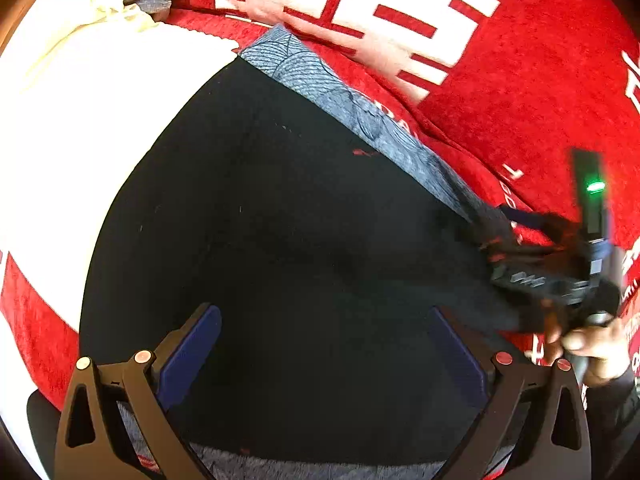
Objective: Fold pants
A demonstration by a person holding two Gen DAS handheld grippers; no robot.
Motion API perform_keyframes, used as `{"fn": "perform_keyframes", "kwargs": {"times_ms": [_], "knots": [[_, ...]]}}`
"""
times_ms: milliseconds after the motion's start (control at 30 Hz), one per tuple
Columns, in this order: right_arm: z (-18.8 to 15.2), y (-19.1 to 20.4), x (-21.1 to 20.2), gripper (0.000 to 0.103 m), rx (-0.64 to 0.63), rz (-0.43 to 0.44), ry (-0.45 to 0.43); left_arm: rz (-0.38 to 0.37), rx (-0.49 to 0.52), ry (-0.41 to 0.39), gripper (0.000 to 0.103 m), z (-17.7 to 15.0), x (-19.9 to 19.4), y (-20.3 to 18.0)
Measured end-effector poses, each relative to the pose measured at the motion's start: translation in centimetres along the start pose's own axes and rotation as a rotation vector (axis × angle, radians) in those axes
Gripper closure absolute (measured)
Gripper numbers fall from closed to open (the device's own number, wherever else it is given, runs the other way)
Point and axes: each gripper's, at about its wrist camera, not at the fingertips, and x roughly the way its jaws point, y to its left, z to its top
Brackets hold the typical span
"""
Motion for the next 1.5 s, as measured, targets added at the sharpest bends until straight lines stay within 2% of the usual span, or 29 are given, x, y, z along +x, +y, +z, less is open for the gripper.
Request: {"fn": "perform_keyframes", "kwargs": {"times_ms": [33,67,100,167,233,367,467,533,600,700,733,800,867,1033,1167,1267,1333,1367,1433,1467,1500], "knots": [[-0.1,0.1,0.9,0.037,-0.009,0.021,0.015,-0.001,-0.001,0.007,0.000,0.4,0.3,0.1],[-0.3,0.2,1.9,0.060,-0.009,0.083,0.041,-0.002,-0.005,0.017,0.000,0.8,0.8,0.1],[-0.6,0.2,2.1,0.085,0.008,0.100,0.046,-0.004,-0.012,0.026,0.000,1.4,1.2,0.2],[-1.9,1.0,0.4,0.091,-0.012,0.102,-0.043,-0.023,-0.043,0.034,0.000,2.8,1.8,0.4],[-3.5,1.8,-1.8,0.093,-0.026,0.097,-0.113,-0.058,-0.091,0.042,0.000,4.3,2.2,0.7],[-7.3,5.0,-6.7,0.093,-0.079,0.001,-0.243,-0.157,-0.185,0.029,0.000,6.4,1.6,0.3],[-9.2,7.7,-7.9,0.093,-0.130,-0.077,-0.280,-0.209,-0.201,-0.006,0.000,6.6,0.4,-1.0],[-10.0,8.6,-8.1,0.093,-0.141,-0.114,-0.289,-0.174,-0.192,-0.014,0.000,6.9,0.8,-2.5],[-10.5,9.6,-8.3,0.093,-0.138,-0.136,-0.300,-0.104,-0.180,-0.007,0.000,6.9,1.6,-3.4],[-10.8,10.6,-8.4,0.093,-0.147,-0.162,-0.308,0.001,-0.189,0.075,0.001,6.9,4.8,-3.8],[-10.9,10.8,-8.5,0.093,-0.142,-0.168,-0.309,0.017,-0.193,0.082,0.006,6.5,5.3,-3.6],[-11.1,10.7,-8.7,0.093,-0.120,-0.163,-0.311,0.054,-0.155,0.068,0.062,5.6,5.2,-3.5],[-11.3,10.5,-9.1,0.093,-0.079,-0.146,-0.322,-0.026,-0.119,0.100,0.087,4.2,5.0,-3.1],[-13.2,11.6,-12.3,0.093,-0.003,-0.143,-0.373,-0.117,-0.106,0.030,0.087,-0.3,0.8,-1.3],[-16.3,14.0,-15.0,0.093,0.024,-0.126,-0.404,-0.197,-0.085,-0.005,0.087,-4.4,-1.9,0.9],[-18.4,16.9,-14.2,0.093,-0.003,-0.139,-0.353,-0.179,-0.090,0.052,0.087,-7.5,-1.6,3.1],[-19.4,18.2,-12.2,0.092,-0.006,-0.149,-0.284,-0.173,-0.116,0.084,0.078,-8.7,-0.1,4.5],[-19.7,18.4,-11.4,0.091,-0.005,-0.152,-0.263,-0.163,-0.141,0.093,0.068,-9.3,0.5,5.4],[-20.2,18.7,-9.8,0.089,0.005,-0.171,-0.221,-0.217,-0.144,0.061,0.068,-9.7,0.8,6.1],[-20.3,18.9,-9.7,0.088,0.000,-0.189,-0.223,-0.225,-0.125,0.055,0.068,-9.9,0.7,6.1],[-20.2,19.1,-10.1,0.083,-0.006,-0.202,-0.219,-0.224,-0.118,0.059,0.068,-9.9,0.4,6.0]]}}
